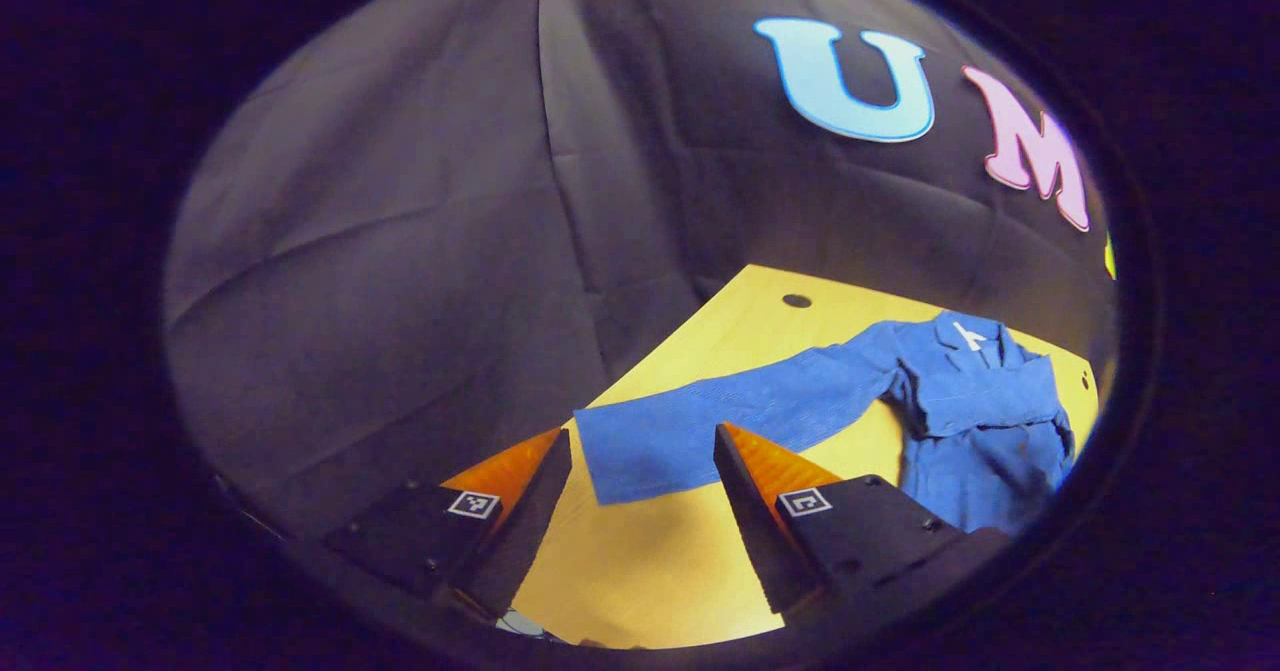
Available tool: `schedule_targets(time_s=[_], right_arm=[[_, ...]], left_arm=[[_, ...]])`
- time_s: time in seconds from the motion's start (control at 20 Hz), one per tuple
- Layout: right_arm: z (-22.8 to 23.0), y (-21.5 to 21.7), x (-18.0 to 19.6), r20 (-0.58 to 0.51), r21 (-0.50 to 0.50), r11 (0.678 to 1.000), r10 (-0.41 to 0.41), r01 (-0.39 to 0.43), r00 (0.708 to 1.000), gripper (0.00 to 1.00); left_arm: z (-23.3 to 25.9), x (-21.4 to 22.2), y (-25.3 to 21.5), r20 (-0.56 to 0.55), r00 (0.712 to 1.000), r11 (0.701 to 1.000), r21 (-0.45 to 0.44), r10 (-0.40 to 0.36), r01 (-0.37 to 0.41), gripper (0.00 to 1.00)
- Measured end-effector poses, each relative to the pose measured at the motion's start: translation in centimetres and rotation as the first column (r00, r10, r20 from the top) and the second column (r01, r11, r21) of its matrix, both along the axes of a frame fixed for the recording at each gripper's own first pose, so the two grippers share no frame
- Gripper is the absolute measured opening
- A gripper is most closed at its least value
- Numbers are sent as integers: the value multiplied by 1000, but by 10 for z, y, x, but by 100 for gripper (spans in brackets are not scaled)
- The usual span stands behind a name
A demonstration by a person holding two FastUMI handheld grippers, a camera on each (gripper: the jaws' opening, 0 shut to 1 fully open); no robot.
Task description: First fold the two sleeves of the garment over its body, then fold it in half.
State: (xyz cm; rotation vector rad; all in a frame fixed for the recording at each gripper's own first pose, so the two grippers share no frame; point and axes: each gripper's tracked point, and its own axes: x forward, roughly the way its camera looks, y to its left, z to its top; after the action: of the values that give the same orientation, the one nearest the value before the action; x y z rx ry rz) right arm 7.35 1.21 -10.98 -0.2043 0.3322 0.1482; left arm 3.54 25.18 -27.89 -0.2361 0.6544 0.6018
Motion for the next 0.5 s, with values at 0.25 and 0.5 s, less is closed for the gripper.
schedule_targets(time_s=[0.25,0.5], right_arm=[[15,-95,-61,8,-65,972,-224,224,975,96],[13,-134,-106,-41,-53,929,-369,366,929,96]], left_arm=[[-38,25,23,-124,992,992,-124,-6,-9,84],[-69,44,35,-205,978,979,-206,-44,1,84]])
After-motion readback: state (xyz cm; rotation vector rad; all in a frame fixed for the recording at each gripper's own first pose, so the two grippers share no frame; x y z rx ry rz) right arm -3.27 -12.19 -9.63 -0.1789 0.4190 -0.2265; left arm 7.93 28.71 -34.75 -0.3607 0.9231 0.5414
